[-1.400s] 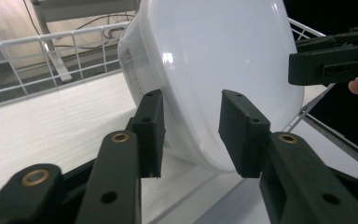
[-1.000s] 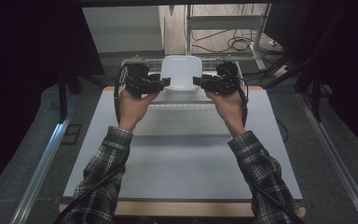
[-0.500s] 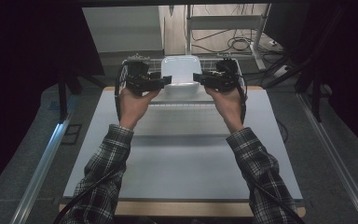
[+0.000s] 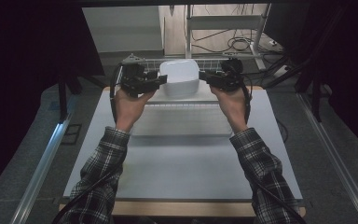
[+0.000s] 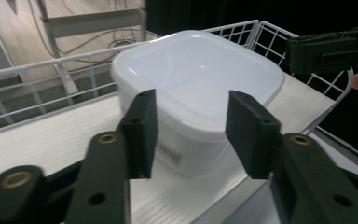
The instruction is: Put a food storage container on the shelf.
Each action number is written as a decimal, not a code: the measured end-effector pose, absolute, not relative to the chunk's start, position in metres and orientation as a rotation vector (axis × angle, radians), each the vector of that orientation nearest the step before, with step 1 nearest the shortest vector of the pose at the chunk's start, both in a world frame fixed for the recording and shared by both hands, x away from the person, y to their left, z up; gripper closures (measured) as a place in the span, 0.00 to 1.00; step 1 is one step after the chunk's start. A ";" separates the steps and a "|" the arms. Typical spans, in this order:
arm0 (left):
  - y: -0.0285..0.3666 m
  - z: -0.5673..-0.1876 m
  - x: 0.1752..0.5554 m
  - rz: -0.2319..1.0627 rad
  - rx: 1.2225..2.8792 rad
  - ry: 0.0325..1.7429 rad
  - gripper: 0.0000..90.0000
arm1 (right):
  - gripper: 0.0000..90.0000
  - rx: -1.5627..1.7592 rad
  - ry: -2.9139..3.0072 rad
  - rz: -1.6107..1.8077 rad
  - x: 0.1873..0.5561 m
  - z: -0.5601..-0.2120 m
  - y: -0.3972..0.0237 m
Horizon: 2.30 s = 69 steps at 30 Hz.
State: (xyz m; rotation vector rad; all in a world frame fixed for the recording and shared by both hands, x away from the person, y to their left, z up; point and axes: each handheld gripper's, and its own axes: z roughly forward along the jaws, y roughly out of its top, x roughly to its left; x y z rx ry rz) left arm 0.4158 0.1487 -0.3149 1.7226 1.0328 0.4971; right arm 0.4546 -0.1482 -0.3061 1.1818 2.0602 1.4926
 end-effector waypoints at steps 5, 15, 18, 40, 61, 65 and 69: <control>0.154 -0.328 0.419 0.477 1.741 1.106 0.86 | 0.93 1.214 2.077 1.423 0.462 -0.320 -0.152; 0.138 -0.343 0.441 0.484 1.789 1.187 0.93 | 0.97 1.175 2.115 1.382 0.473 -0.330 -0.141; 0.139 -0.341 0.445 0.491 1.790 1.197 0.94 | 1.00 1.181 2.127 1.412 0.468 -0.330 -0.142; 0.162 -0.341 0.404 0.524 1.808 1.082 0.79 | 0.82 1.062 2.153 1.417 0.430 -0.332 -0.152; 0.172 -0.385 0.323 0.420 1.848 0.969 0.60 | 0.56 0.956 2.260 1.433 0.375 -0.362 -0.161; 0.168 -0.397 0.309 0.413 1.883 0.933 0.55 | 0.49 0.939 2.285 1.413 0.362 -0.374 -0.163; 0.167 -0.404 0.302 0.404 1.898 0.923 0.52 | 0.47 0.935 2.301 1.401 0.356 -0.381 -0.165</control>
